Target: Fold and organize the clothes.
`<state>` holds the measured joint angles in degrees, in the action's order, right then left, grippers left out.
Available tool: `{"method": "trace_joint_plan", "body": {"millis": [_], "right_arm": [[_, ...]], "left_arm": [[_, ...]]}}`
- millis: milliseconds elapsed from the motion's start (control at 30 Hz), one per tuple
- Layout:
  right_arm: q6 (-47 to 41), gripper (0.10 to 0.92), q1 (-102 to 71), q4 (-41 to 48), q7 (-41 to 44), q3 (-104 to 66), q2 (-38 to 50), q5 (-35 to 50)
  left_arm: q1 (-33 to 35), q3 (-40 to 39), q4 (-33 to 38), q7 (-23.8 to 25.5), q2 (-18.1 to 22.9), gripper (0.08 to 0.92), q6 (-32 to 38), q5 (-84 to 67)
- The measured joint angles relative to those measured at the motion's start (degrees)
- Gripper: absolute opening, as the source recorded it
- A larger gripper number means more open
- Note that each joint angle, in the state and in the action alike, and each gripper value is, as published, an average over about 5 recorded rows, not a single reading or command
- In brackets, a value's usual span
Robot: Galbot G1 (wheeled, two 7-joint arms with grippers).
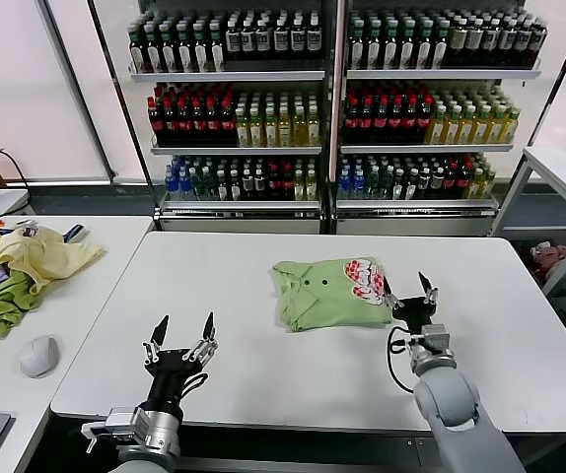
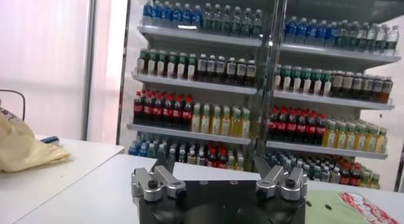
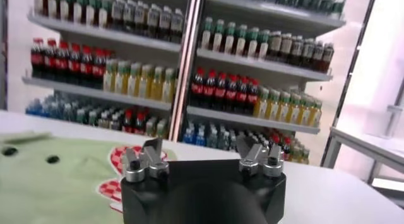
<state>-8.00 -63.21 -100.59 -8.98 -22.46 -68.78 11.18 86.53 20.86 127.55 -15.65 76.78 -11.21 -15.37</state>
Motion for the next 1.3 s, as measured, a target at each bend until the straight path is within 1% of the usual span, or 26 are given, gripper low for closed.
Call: {"method": "trace_joint_plan", "body": {"millis": [133,467,867,1300], "right_arm": [[0.61,0.822,-4.64,-4.85,0.6,-2.44,-0.09,1.19],[2.34,0.823,-12.86,-12.77,1.53,-5.44,-1.47,2.14],[2.89,0.823,-17.59,-17.69,1.75,-6.23,-2.65,0.22],[2.57,0.823,-19.11,-19.85,1.18,-6.03,-3.25,-0.93]], "left_arm": [[-0.53,-0.51,-0.62,0.06,-0.02,0.823,0.06,0.19],[-1.45,-1.55,-1.57,0.37,0.07,0.823,0.55,1.24],[-1.3,-1.21,-1.52,1.53,-0.13,0.823,1.76,2.13],[-0.15,-0.72,-0.37,2.65,0.03,0.823,2.4,2.64]]}}
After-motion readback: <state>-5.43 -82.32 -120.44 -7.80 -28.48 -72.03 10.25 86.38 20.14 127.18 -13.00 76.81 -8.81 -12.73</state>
